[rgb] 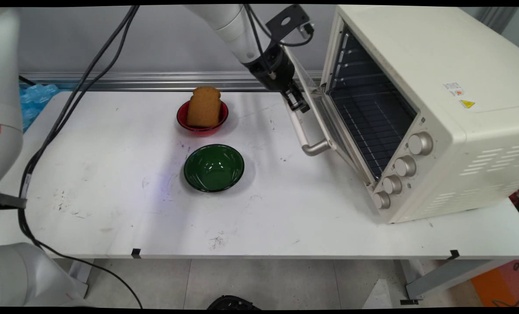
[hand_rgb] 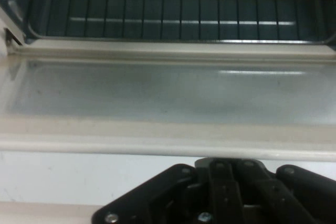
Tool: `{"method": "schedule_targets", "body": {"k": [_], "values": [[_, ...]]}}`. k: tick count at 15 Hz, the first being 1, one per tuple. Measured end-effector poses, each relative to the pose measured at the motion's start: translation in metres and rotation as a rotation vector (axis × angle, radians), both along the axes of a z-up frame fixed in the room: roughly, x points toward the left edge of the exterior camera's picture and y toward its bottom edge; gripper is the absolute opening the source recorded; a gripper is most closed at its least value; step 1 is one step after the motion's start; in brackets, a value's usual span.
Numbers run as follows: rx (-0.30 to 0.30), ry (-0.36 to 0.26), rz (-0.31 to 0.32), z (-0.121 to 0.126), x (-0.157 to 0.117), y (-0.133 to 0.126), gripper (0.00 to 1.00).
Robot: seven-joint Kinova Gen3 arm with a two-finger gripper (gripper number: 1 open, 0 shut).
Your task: Open the oven
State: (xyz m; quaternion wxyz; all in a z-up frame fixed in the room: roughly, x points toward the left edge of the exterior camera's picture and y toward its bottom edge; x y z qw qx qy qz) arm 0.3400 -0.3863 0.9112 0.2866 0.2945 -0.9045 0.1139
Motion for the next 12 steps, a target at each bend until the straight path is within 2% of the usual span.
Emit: {"method": "schedule_targets", "body": {"k": [12], "values": [[0.001, 0.023, -0.028, -0.037, 0.029, 0.016, 0.00]]}}
